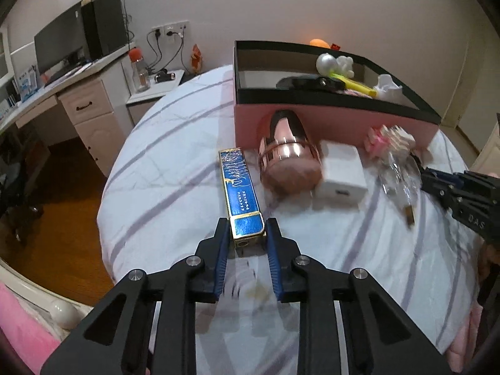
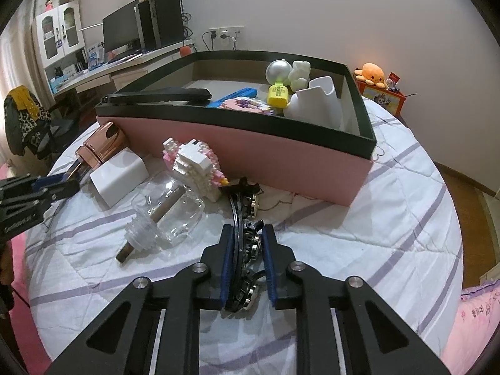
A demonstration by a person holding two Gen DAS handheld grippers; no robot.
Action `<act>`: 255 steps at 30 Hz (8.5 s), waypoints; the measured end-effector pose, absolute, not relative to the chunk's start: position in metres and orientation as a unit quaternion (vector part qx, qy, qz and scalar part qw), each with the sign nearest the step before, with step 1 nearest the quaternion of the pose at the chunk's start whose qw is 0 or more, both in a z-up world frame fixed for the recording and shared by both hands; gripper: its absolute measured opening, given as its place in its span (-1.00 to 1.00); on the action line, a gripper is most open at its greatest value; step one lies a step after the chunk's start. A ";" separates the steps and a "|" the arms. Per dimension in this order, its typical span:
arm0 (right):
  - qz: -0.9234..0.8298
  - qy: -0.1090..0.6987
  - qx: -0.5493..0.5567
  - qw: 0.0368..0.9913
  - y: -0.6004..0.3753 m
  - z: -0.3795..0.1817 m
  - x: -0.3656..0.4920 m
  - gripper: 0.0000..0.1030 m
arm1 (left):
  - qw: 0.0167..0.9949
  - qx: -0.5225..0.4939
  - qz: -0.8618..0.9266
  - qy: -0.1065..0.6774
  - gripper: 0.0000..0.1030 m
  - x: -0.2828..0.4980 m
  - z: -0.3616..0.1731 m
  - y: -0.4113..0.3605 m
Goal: Organize rigid objects
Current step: 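Close the left tool on the blue-gold tube while the right tool closes on the black hair clip, then carry the tube and hair clip into the pink box and open both tools, then lift both open tools out of the box and back from the bed, then move the left tool toward the white charger while the right tool lowers onto the glass bottle, then close the right tool on the glass bottle while the left tool closes on the white charger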
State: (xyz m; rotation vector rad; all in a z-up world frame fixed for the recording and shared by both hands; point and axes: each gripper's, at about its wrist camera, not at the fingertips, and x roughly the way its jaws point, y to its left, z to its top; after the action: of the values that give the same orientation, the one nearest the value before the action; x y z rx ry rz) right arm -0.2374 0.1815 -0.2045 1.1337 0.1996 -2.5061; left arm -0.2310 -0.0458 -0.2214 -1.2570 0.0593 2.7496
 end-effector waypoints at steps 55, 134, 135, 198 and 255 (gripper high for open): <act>-0.909 -0.026 0.335 0.246 0.205 -0.152 -0.184 -0.63 | 0.122 -0.331 0.936 -0.009 -0.61 -0.175 -0.156 -0.018; -0.945 -0.031 0.252 0.205 0.181 -0.109 -0.294 0.48 | 0.079 -0.273 0.959 0.016 0.85 -0.293 -0.117 0.015; -0.947 -0.026 0.247 0.202 0.180 -0.105 -0.287 0.49 | 0.075 -0.269 0.960 0.010 0.92 -0.285 -0.115 0.011; -0.962 0.039 0.195 0.189 0.184 -0.071 -0.133 1.00 | 0.047 -0.215 0.974 0.047 1.00 -0.138 -0.076 0.000; -0.894 0.033 0.399 0.198 0.203 -0.207 -0.231 -0.03 | 0.044 -0.438 0.898 -0.011 0.78 -0.258 -0.225 0.019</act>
State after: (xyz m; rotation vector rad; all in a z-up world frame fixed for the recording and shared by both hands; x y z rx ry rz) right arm -0.2310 0.2027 -0.2071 1.1176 0.0921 -2.5025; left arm -0.2581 0.0194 -0.2250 -1.3398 -0.0348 2.7427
